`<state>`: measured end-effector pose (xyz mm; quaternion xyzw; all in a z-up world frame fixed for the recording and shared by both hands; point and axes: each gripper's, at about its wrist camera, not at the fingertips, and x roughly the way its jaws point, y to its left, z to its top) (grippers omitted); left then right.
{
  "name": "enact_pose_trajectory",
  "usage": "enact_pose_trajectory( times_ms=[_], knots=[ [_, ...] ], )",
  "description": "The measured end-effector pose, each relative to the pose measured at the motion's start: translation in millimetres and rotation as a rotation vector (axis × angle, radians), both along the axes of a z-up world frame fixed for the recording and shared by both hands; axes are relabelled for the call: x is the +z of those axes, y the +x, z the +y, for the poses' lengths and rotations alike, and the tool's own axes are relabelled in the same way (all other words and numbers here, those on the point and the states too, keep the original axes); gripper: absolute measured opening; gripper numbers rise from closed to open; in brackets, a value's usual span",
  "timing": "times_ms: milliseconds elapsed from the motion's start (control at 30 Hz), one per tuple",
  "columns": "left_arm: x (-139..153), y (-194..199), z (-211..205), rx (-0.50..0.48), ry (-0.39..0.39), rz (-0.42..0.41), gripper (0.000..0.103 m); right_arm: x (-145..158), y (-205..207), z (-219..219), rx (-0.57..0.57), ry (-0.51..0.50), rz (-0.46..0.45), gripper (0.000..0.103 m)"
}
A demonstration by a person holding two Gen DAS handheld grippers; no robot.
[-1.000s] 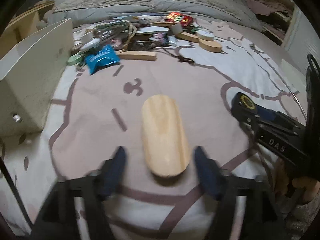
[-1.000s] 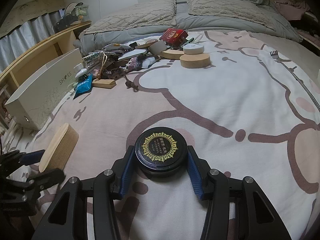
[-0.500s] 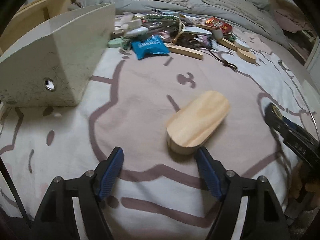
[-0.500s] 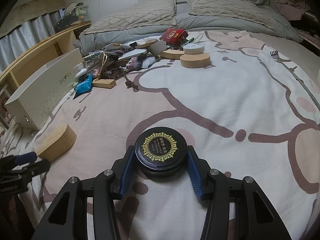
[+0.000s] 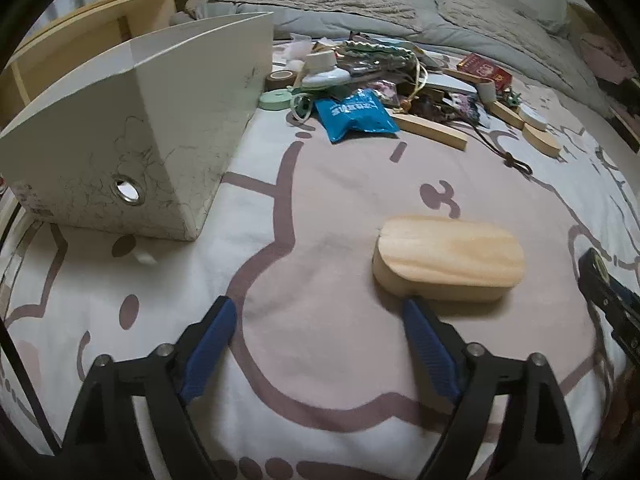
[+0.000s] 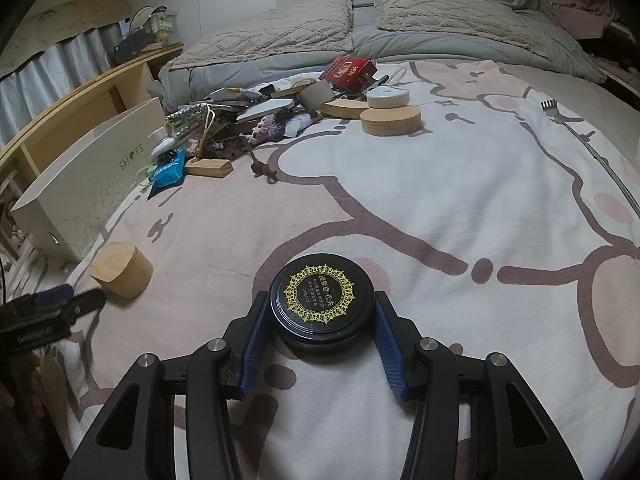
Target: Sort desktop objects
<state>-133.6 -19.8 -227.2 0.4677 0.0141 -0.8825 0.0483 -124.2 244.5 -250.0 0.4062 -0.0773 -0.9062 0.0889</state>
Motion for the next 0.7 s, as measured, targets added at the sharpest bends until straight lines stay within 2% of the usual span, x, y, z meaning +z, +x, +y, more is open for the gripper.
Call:
enact_pose_trajectory(
  times_ms=[133,333,500,700],
  knots=[
    [1.0,8.8,8.9,-0.080,0.061,0.016,0.102,-0.5,-0.2,-0.4,0.000,-0.001,0.000,0.050],
    [2.2,-3.9,29.2,-0.130,0.117,0.013,0.103,-0.7,-0.1,-1.2,0.000,-0.001,0.000,0.051],
    [-2.8,-15.2,43.6,-0.134,0.084,0.003,0.103,-0.8,-0.3,-0.6,0.000,-0.002,0.000,0.051],
    [-4.3,-28.7,50.7,-0.116,0.083,0.007,0.103,-1.7,-1.2,-1.1,0.002,-0.006,-0.002,0.051]
  ],
)
